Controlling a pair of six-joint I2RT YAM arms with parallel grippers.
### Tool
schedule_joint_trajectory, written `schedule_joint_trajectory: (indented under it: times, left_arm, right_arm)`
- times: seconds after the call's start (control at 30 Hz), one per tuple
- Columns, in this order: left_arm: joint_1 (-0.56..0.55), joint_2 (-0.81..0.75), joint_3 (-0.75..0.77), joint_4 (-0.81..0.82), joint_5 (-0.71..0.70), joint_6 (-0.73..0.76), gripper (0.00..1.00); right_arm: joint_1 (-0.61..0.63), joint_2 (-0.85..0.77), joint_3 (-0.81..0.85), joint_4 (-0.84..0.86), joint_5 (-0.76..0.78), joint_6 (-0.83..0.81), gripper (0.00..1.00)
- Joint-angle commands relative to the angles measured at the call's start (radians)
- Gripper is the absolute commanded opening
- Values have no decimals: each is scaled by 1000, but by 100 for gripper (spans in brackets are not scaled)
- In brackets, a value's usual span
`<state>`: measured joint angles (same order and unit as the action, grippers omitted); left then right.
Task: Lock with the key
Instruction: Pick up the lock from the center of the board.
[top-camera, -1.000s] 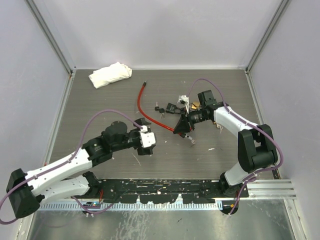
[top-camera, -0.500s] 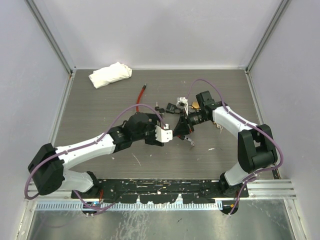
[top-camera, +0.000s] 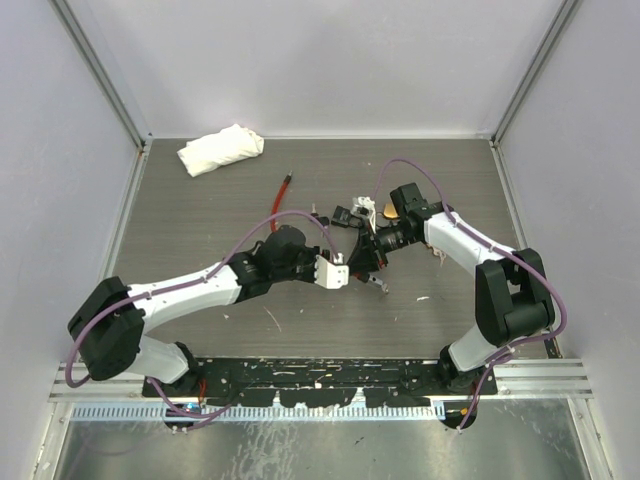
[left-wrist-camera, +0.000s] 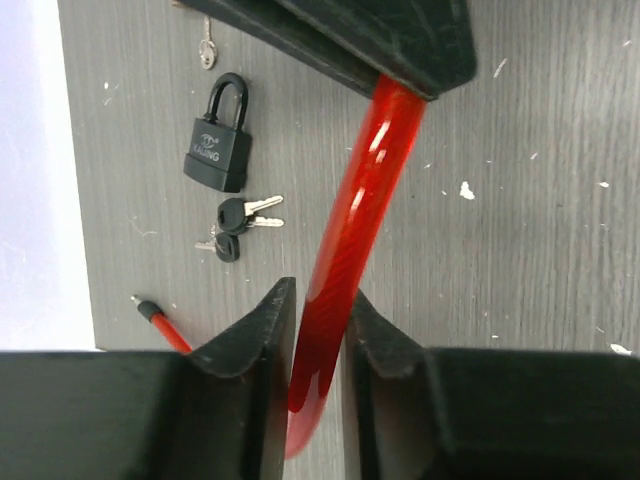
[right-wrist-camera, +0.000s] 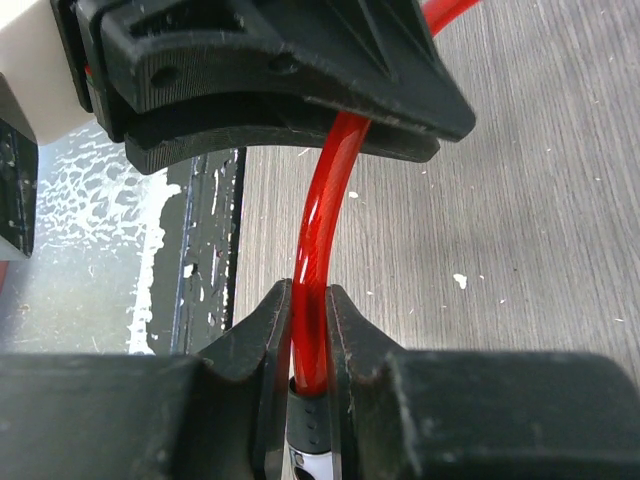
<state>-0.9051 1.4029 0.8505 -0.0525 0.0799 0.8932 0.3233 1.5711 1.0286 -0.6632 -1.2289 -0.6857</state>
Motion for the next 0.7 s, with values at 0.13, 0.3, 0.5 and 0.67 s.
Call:
schedule_joint_trajectory:
  times: [0.13, 0.3, 0.5, 0.67]
  left_arm:
    - [-2, -70, 29, 13, -8, 11, 0]
    - [12, -164, 12, -2, -9, -93, 0]
    - [57, -321, -69, 63, 6, -275, 0]
    - [72, -415, -125, 57, 3, -403, 0]
  right_arm:
    - [5, -66, 76, -42, -18, -45, 24]
    - [-71, -128, 146, -160, -29, -109, 60]
    - [-215, -263, 192, -211, -35, -146, 68]
    - [-250, -337, 233, -210, -61, -133, 71]
